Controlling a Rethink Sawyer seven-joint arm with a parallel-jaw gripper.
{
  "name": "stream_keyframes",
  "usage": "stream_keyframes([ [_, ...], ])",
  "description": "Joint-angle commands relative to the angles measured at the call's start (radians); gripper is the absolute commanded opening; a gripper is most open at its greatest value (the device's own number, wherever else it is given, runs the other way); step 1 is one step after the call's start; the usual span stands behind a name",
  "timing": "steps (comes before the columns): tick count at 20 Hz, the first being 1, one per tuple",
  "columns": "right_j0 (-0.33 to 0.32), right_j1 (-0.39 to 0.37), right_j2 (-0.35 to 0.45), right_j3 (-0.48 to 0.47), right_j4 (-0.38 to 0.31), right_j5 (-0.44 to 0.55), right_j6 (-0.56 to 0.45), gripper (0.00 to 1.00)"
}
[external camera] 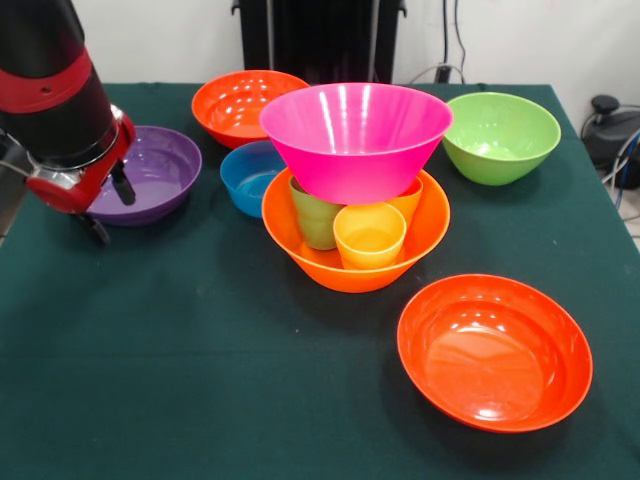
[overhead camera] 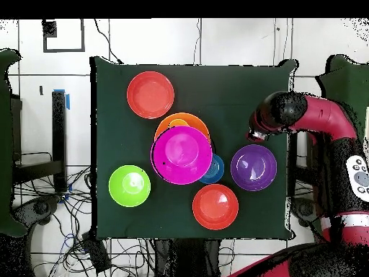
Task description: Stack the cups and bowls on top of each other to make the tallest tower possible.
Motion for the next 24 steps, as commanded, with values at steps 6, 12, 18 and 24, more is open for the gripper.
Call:
stream_keyframes([
  [6, -0.011, -0.029, 0.019, 0.128, -0.058, -0.132, -0.189, 1.0],
  [12, -0.027, -0.03, 0.019, 0.163, -0.053, -0.166, -0.174, 1.0],
  [18, -0.031, -0.032, 0.02, 0.17, -0.051, -0.177, -0.172, 1.0],
  [24, -0.029, -0.025, 0.024, 0.162, -0.046, -0.186, -0.154, 0.0],
])
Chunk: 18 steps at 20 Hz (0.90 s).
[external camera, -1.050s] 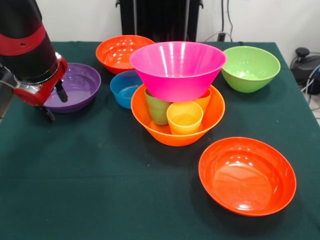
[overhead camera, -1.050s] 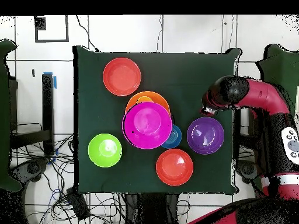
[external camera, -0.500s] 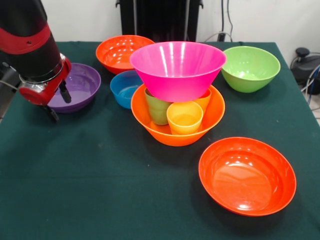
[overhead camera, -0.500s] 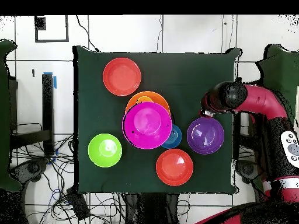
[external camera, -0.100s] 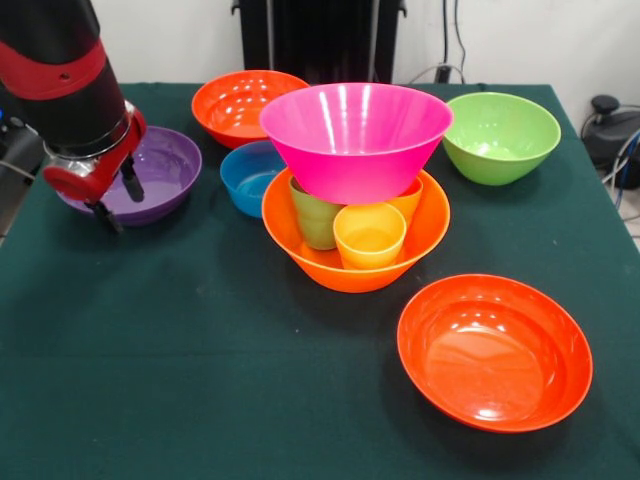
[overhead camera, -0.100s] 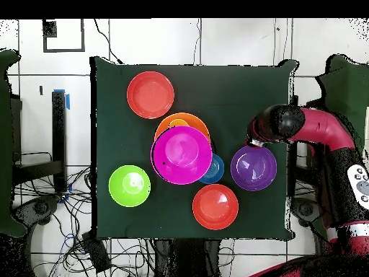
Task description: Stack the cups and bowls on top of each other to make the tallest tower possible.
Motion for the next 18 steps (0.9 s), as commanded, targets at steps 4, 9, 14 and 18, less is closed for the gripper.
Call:
stream_keyframes([
  [4, 0.019, 0.009, 0.025, 0.042, -0.038, -0.057, -0.149, 0.0],
  [9, 0.028, 0.012, 0.021, 0.03, -0.039, -0.039, -0.151, 0.0],
  [14, 0.031, 0.022, 0.02, 0.02, -0.037, -0.032, -0.151, 0.0],
  [18, 0.031, 0.021, 0.019, 0.019, -0.039, -0.036, -0.147, 0.0],
])
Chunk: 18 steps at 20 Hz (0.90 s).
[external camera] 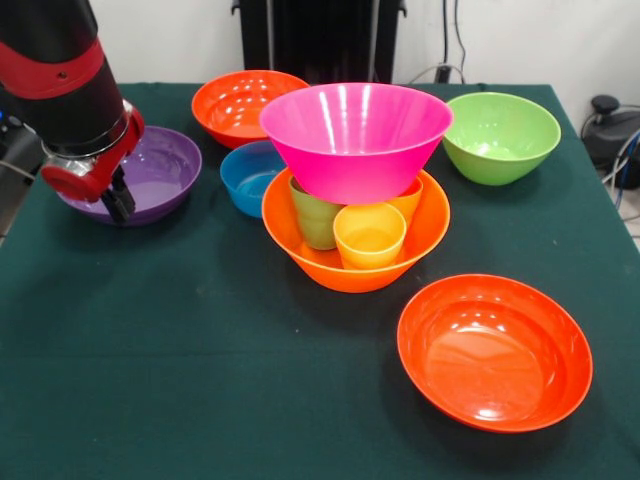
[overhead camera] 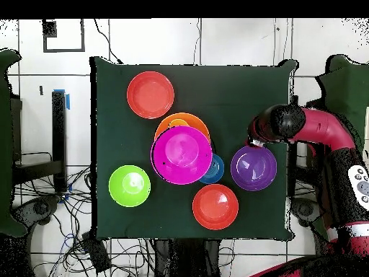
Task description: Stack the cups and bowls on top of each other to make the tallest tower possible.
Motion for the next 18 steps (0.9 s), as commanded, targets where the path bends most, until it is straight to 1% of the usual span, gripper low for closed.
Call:
stream_keyframes([
  [1, 0.026, 0.02, 0.027, 0.023, -0.033, -0.04, -0.158, 0.0],
  [2, 0.019, 0.023, 0.034, 0.022, -0.027, -0.035, -0.172, 0.0],
  [11, 0.027, 0.015, 0.028, 0.014, -0.037, -0.042, -0.159, 0.0],
  [12, 0.03, 0.015, 0.024, 0.007, -0.038, -0.041, -0.149, 1.0],
  [18, 0.028, 0.011, 0.027, 0.007, -0.045, -0.049, -0.162, 1.0],
])
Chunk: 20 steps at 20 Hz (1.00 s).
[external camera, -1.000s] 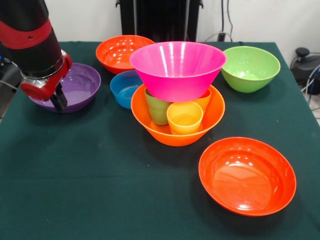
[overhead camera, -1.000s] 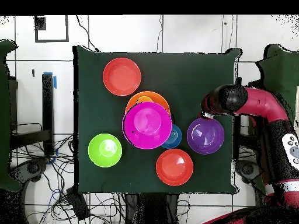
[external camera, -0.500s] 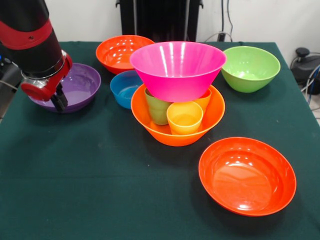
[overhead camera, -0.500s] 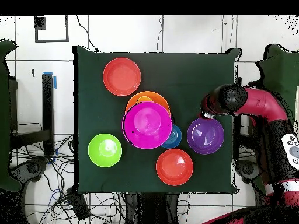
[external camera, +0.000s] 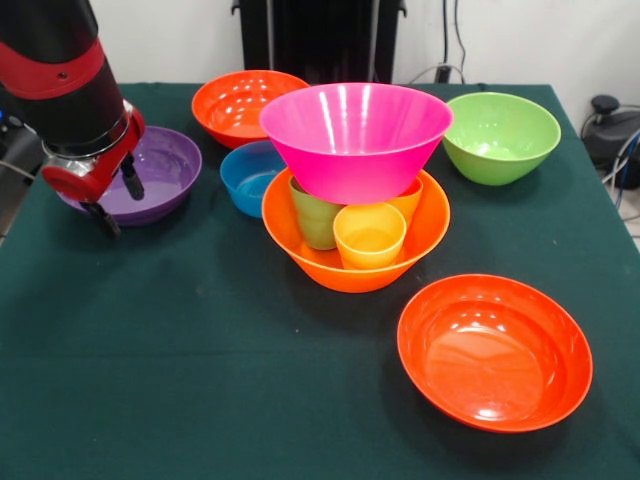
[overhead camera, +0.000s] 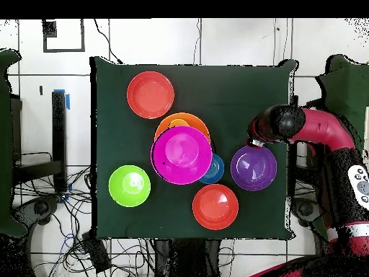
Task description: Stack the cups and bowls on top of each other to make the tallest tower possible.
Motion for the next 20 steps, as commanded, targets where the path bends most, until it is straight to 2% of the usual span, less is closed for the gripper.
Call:
stream_keyframes([
  [1, 0.027, 0.012, 0.029, 0.009, -0.042, -0.039, -0.173, 1.0],
  [4, 0.038, 0.015, 0.021, -0.008, -0.032, -0.013, -0.149, 1.0],
  [11, 0.044, 0.017, 0.019, -0.02, -0.079, 0.003, -0.246, 1.0],
  [17, 0.04, 0.016, 0.008, -0.011, -0.087, 0.028, -0.266, 1.0],
  [20, 0.032, 0.04, -0.002, -0.019, -0.09, 0.032, -0.267, 1.0],
])
